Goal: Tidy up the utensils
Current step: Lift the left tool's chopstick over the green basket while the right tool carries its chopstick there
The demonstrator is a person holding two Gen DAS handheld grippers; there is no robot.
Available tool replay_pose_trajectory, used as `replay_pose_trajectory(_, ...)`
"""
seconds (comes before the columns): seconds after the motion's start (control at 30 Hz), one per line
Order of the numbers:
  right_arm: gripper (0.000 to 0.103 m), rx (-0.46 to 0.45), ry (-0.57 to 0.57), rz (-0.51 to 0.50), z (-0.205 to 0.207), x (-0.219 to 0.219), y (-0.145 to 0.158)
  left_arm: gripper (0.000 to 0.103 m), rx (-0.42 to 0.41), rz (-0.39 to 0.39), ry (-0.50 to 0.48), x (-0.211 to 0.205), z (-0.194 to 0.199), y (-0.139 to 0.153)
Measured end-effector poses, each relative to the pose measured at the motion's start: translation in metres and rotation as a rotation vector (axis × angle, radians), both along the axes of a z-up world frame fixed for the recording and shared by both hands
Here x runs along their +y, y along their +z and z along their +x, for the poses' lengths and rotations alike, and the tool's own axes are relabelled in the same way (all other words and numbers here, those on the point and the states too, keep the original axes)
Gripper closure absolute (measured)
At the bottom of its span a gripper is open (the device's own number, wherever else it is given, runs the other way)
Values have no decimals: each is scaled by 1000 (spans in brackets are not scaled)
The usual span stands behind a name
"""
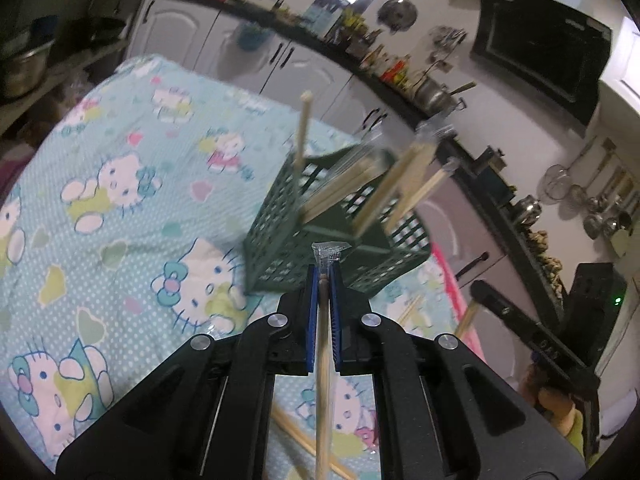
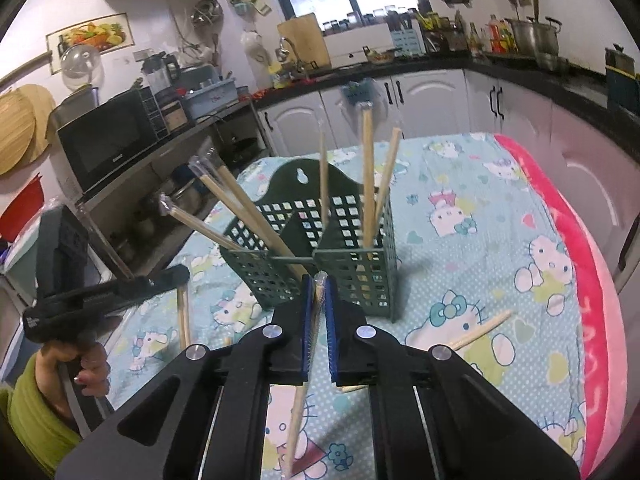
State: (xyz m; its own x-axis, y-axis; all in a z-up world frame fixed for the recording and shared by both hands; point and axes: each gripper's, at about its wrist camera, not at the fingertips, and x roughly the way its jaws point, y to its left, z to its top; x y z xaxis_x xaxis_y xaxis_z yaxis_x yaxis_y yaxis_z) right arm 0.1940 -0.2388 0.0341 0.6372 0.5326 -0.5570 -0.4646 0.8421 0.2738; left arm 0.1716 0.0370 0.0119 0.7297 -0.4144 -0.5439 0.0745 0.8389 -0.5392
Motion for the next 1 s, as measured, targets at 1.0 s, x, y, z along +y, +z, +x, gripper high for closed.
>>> replay_pose_trajectory(1.0, 98, -247, 13, 32, -25, 9, 76, 100, -291, 44, -31, -42, -2, 102)
